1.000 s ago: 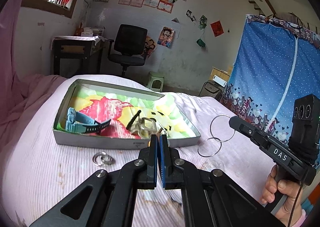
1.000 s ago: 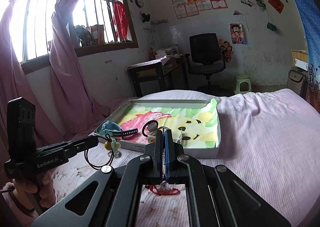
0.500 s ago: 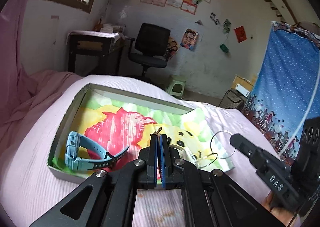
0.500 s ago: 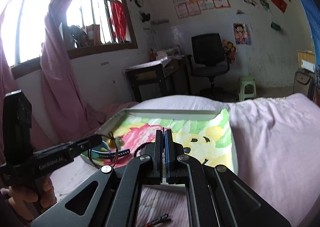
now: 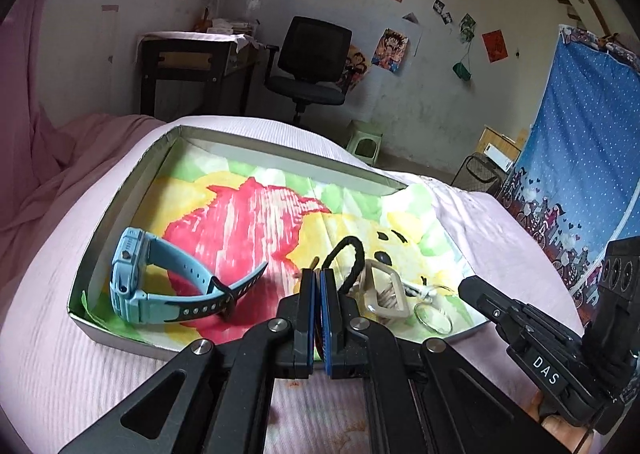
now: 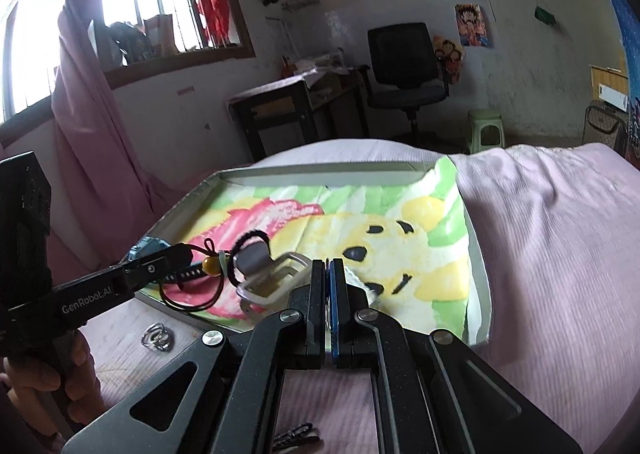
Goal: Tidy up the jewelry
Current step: 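Open both tools to drop the keychain and charm into the box, then move both open tools back toward the red bead strand and silver rings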
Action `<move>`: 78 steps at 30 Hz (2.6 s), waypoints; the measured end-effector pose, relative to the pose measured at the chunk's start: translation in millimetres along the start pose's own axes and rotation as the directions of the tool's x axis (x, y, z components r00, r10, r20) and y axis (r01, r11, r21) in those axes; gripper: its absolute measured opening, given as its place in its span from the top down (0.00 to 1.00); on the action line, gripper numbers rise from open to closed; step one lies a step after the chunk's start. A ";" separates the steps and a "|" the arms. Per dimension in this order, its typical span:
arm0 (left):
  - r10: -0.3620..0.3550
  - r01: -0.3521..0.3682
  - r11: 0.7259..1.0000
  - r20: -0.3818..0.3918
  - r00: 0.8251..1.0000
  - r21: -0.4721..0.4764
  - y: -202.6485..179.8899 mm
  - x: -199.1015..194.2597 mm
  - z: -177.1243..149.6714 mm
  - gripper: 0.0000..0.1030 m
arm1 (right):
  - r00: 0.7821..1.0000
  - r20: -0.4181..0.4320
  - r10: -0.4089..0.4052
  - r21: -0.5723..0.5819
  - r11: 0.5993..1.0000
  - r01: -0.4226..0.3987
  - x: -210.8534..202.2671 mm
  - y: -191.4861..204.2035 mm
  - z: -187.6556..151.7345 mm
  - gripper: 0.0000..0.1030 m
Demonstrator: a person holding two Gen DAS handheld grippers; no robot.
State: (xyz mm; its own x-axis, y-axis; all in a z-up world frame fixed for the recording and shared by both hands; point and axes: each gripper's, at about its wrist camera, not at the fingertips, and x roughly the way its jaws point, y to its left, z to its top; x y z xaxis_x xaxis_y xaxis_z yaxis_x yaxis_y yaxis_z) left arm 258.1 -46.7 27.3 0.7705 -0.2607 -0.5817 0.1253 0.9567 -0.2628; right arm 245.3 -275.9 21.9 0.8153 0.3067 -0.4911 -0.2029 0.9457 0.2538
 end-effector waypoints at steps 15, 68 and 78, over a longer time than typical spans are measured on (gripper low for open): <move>-0.001 0.001 1.000 0.102 0.995 0.002 3.5 -51.5 -16.0 0.23 | 0.998 0.035 -0.052 -0.017 0.998 0.053 -34.0 -3.0 -9.6 0.57; 0.138 -0.146 0.980 0.065 0.988 0.137 30.8 -103.3 -88.5 0.00 | 0.990 -0.053 -0.131 -0.156 0.980 0.121 -96.1 32.8 -82.4 0.03; 0.133 -0.129 0.985 -0.030 0.991 0.117 39.8 -76.1 -73.3 0.00 | 0.982 -0.153 -0.114 -0.119 0.988 0.097 -72.7 25.9 -80.8 0.03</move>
State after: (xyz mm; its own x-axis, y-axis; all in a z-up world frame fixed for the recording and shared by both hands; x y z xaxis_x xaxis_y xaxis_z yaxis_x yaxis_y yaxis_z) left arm 158.6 1.7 4.7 0.7610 -0.1350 -0.6346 0.0973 0.9908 -0.0941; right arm 136.9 -265.1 -3.2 0.7407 0.2092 -0.6384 -0.1862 0.9770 0.1042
